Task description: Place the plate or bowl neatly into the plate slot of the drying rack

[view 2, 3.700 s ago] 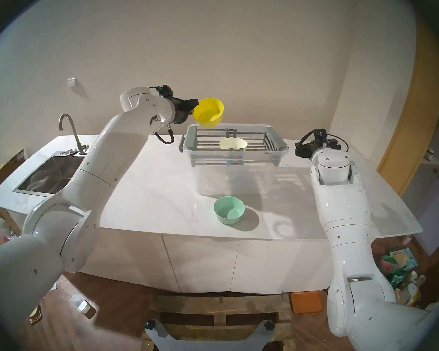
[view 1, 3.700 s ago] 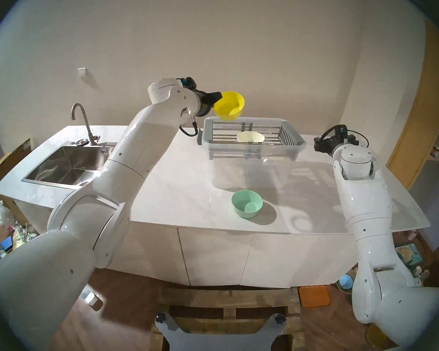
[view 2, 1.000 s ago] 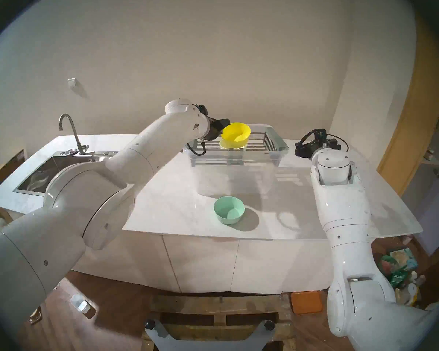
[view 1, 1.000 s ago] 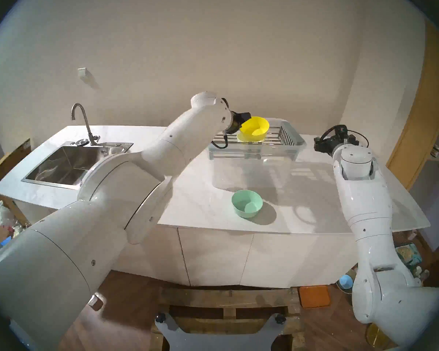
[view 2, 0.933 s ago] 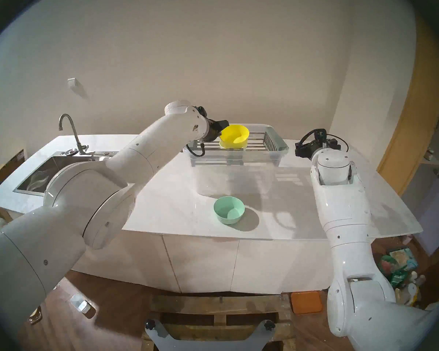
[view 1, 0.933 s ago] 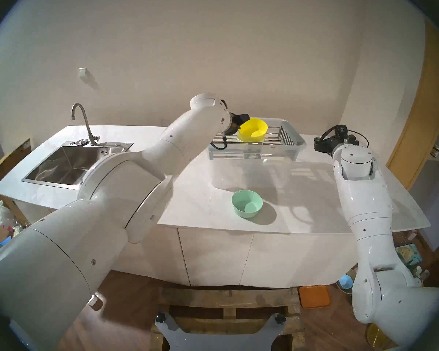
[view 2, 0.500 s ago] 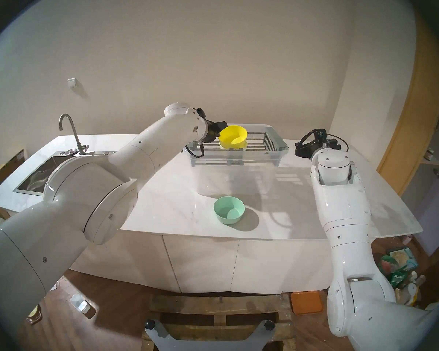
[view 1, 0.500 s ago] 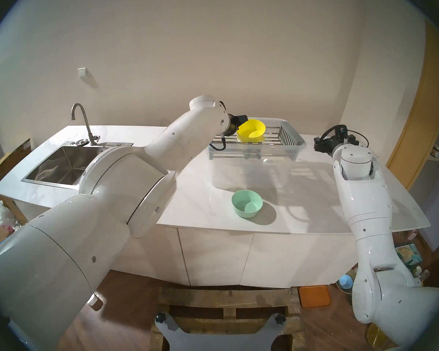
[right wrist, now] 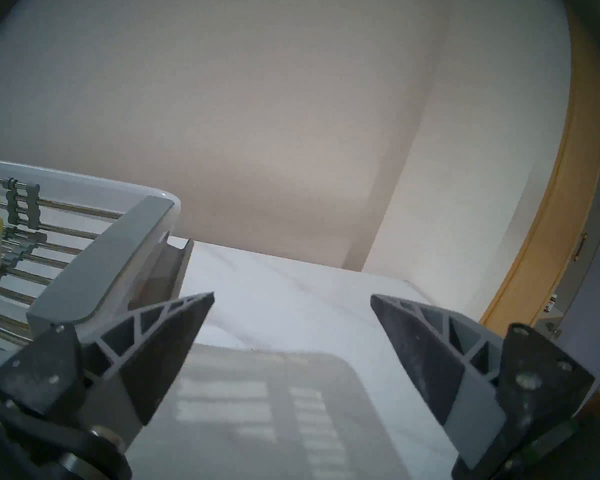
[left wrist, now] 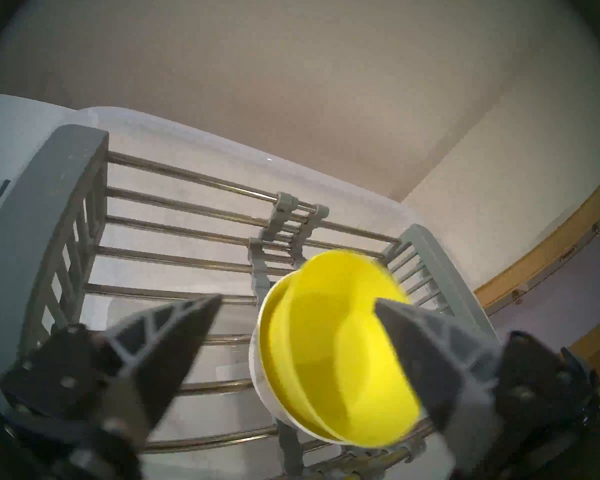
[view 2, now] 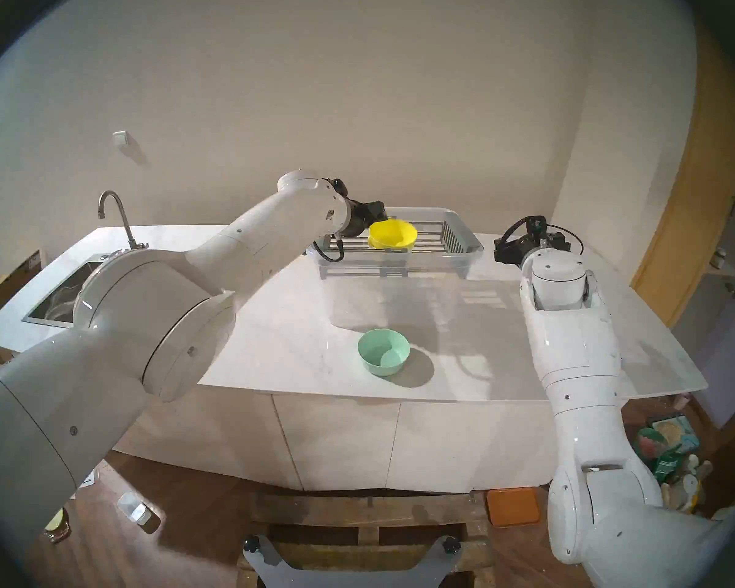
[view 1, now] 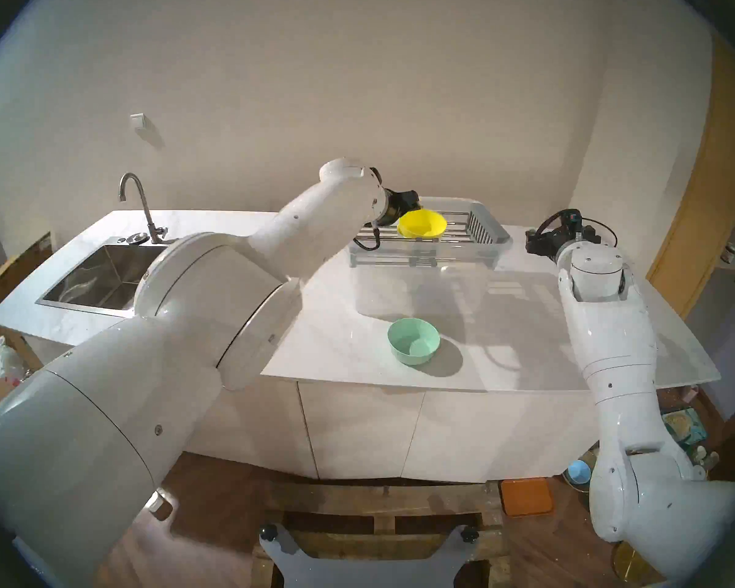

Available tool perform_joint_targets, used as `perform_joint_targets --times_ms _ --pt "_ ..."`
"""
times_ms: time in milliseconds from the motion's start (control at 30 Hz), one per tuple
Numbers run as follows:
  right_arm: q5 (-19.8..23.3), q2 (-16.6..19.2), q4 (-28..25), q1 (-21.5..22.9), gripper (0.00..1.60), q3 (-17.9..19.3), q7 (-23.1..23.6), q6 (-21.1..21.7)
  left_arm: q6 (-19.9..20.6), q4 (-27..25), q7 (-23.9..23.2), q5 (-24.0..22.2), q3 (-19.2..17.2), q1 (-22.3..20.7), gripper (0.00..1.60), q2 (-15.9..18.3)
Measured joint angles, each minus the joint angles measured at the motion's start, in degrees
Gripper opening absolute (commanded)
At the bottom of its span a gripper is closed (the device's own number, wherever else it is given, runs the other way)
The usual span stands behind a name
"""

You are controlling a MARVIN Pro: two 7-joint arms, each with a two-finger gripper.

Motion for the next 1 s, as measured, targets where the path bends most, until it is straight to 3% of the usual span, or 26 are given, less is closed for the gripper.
perform_joint_targets --times_ms 633,767,1000 --pt "0.01 0.00 0.00 0.00 1.60 0.00 0.00 0.01 1.15 -3.41 -4.93 1.95 1.22 -2.74 1.60 2.26" --pt "0.02 0.00 0.01 0.01 1.60 -0.01 0.00 0.01 0.44 -6.41 -6.11 3.37 3.28 -2.86 1.60 3.83" --pt "0.02 0.01 0.02 0.01 1.60 -0.01 0.00 0.01 -4.78 -19.02 -7.30 7.62 8.54 -1.01 1.60 11.01"
